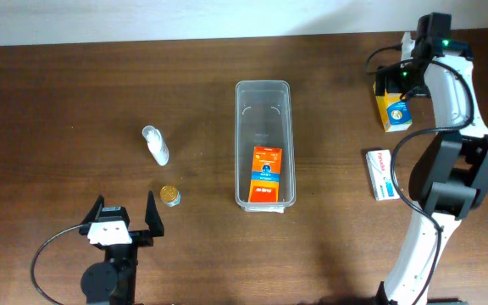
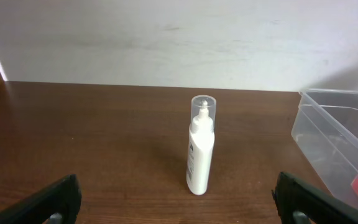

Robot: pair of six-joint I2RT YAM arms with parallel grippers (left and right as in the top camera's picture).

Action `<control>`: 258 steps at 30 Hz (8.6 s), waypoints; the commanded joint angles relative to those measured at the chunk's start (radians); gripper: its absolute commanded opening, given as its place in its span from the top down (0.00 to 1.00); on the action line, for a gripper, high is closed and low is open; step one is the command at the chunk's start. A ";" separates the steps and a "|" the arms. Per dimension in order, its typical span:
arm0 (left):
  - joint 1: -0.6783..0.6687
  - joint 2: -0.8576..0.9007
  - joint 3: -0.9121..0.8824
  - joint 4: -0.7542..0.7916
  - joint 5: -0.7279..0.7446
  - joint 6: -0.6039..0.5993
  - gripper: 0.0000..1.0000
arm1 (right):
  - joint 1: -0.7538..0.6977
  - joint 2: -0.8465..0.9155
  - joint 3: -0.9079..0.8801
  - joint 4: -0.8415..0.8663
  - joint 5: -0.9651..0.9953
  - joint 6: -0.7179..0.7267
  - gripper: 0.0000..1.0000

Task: Pack container
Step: 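Grasp the yellow WOODS' box with the right gripper and lift, then carry the yellow box over the container, then lower the yellow box into the container beside the orange box and release, then move the right gripper to the white Panadol box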

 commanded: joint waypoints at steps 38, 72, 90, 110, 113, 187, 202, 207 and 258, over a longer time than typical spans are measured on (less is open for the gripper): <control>0.004 -0.005 -0.004 -0.002 0.015 0.019 0.00 | 0.005 0.126 0.029 0.007 -0.008 -0.065 0.60; 0.004 -0.005 -0.004 -0.002 0.015 0.019 0.01 | 0.283 -0.098 0.733 -0.703 -0.220 0.213 0.59; 0.004 -0.005 -0.004 -0.002 0.015 0.019 0.00 | 0.750 -0.233 0.401 -0.703 -0.103 0.640 0.53; 0.004 -0.005 -0.004 -0.002 0.015 0.019 0.01 | 0.842 -0.231 -0.052 -0.421 0.003 0.835 0.54; 0.004 -0.005 -0.004 -0.002 0.015 0.019 0.01 | 0.836 -0.231 -0.134 -0.366 0.031 0.810 0.53; 0.004 -0.005 -0.004 -0.002 0.015 0.019 0.01 | 0.843 -0.229 -0.332 -0.238 -0.029 0.766 0.46; 0.004 -0.005 -0.004 -0.002 0.015 0.019 0.01 | 0.843 -0.229 -0.332 -0.304 -0.006 0.767 0.51; 0.004 -0.005 -0.004 -0.002 0.015 0.019 0.01 | 0.843 -0.229 -0.332 -0.335 -0.006 0.767 0.51; 0.004 -0.005 -0.004 -0.002 0.015 0.019 0.01 | 0.141 -0.277 -0.001 -0.703 0.177 0.110 0.01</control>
